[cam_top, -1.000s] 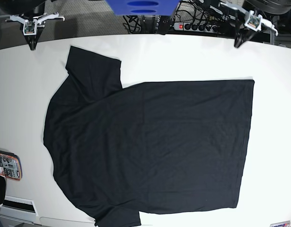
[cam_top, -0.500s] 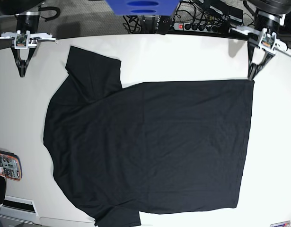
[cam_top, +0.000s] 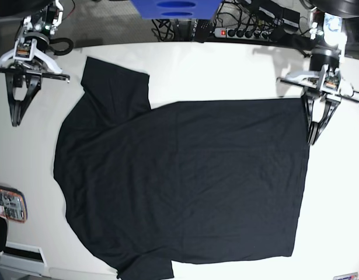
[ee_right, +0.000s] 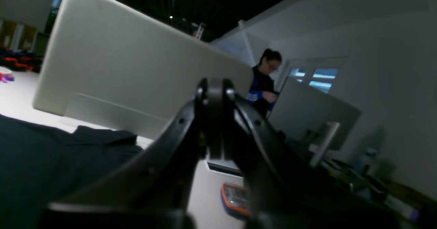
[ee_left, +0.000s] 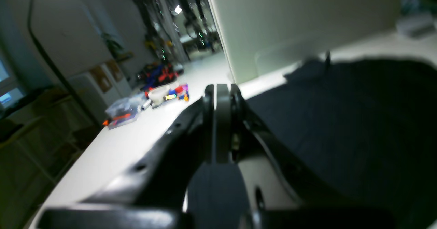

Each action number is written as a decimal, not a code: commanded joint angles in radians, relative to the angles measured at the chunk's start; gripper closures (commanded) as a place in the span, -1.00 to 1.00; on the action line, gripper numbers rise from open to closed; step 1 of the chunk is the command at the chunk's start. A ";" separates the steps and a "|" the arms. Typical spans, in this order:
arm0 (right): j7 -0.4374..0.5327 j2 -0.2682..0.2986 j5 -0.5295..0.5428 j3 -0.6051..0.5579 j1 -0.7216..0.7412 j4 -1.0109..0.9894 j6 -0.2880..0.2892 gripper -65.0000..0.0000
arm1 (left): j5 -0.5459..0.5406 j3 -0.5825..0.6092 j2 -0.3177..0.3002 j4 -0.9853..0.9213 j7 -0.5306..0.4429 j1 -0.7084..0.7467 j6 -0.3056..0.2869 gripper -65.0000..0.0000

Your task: Fold the T-shirt properly

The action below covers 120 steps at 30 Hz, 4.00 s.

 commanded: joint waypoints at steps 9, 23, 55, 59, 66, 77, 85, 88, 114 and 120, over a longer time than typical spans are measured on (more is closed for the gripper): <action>-0.005 0.007 0.006 -0.068 0.069 0.013 0.145 1.00 | 0.151 0.014 0.101 0.017 -0.029 -0.143 0.011 1.00; -0.697 0.007 0.004 -0.177 0.076 0.022 0.150 1.00 | 0.028 0.146 0.101 0.018 0.525 -0.187 0.011 1.00; -1.313 0.209 -0.691 -0.310 -0.019 0.045 0.441 0.92 | 1.202 0.568 0.027 0.087 0.979 -0.154 0.009 1.00; -1.314 0.159 -1.071 -0.473 -0.019 0.045 0.441 0.91 | 1.205 0.565 0.027 0.087 0.979 -0.128 0.009 0.84; -1.314 0.120 -1.177 -0.543 -0.014 0.045 0.441 0.79 | 1.204 0.565 0.029 0.089 0.979 -0.088 0.014 0.82; -1.314 0.119 -1.176 -0.546 -0.017 0.045 0.590 0.19 | 1.201 0.565 0.029 0.089 0.979 -0.086 0.014 0.80; -1.313 0.117 -1.176 -0.548 -0.059 0.049 0.590 0.20 | 1.201 0.565 0.029 0.087 0.979 -0.085 0.014 0.80; -1.313 0.105 -1.176 -0.548 -0.072 0.049 0.589 0.20 | 1.201 0.565 0.029 0.087 0.979 -0.088 0.014 0.80; -1.271 0.061 -1.179 -0.559 -0.080 0.056 0.492 0.19 | 1.201 0.565 0.029 0.087 0.979 -0.086 0.014 0.80; -1.271 0.051 -1.179 -0.562 -0.086 0.058 0.449 0.19 | 1.201 0.565 0.029 0.087 0.979 -0.086 0.014 0.80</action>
